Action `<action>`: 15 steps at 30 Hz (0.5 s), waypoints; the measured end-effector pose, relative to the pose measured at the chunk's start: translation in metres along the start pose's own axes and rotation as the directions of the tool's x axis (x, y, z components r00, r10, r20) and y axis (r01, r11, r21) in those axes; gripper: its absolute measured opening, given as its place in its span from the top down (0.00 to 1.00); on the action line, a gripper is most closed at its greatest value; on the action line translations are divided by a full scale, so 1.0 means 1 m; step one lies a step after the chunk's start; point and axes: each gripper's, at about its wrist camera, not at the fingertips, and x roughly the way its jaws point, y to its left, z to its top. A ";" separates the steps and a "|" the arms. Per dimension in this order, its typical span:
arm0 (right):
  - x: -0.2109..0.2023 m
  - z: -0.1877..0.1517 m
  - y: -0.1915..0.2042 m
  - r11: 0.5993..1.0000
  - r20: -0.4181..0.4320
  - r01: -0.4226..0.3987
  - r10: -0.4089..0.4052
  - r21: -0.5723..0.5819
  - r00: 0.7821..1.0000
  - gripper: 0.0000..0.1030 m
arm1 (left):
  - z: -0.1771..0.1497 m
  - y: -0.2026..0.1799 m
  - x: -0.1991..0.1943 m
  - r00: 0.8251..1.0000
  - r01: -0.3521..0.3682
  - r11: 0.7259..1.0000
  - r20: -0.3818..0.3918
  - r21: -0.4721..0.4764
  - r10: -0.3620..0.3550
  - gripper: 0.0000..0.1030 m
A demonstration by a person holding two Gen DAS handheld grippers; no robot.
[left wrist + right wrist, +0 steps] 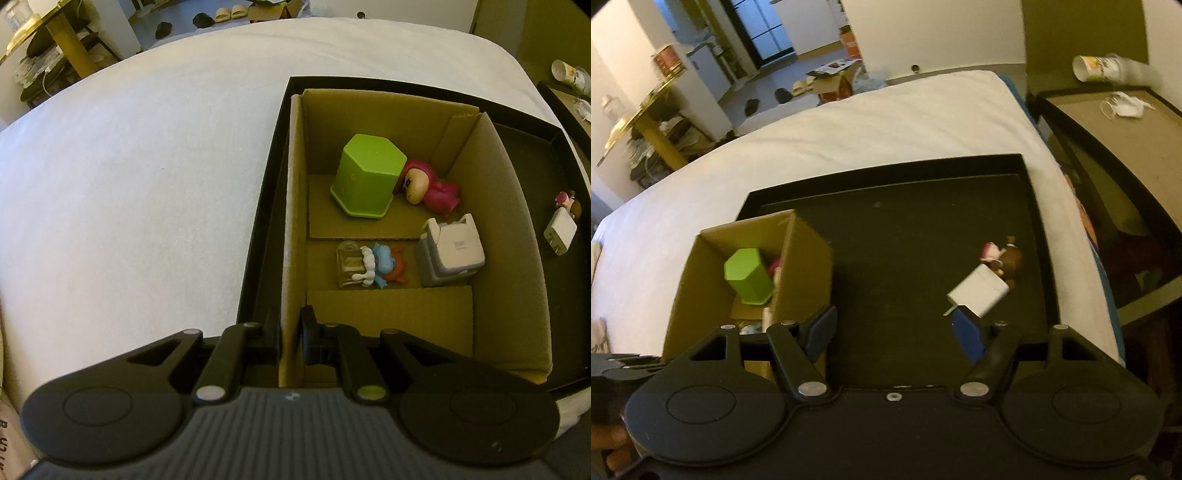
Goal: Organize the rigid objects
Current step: 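Move the right gripper toward the flat white plug adapter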
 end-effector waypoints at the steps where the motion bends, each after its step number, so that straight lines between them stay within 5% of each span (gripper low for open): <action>1: 0.002 0.000 -0.003 1.000 -0.001 0.001 -0.001 0.010 1.000 0.33 | 0.000 -0.001 0.000 1.000 -0.002 1.000 0.000 0.001 0.002 0.90; 15: 0.041 0.005 -0.037 0.992 -0.021 0.062 -0.060 0.107 0.998 0.34 | 0.000 -0.005 0.001 1.000 -0.020 1.000 -0.006 0.000 0.020 0.90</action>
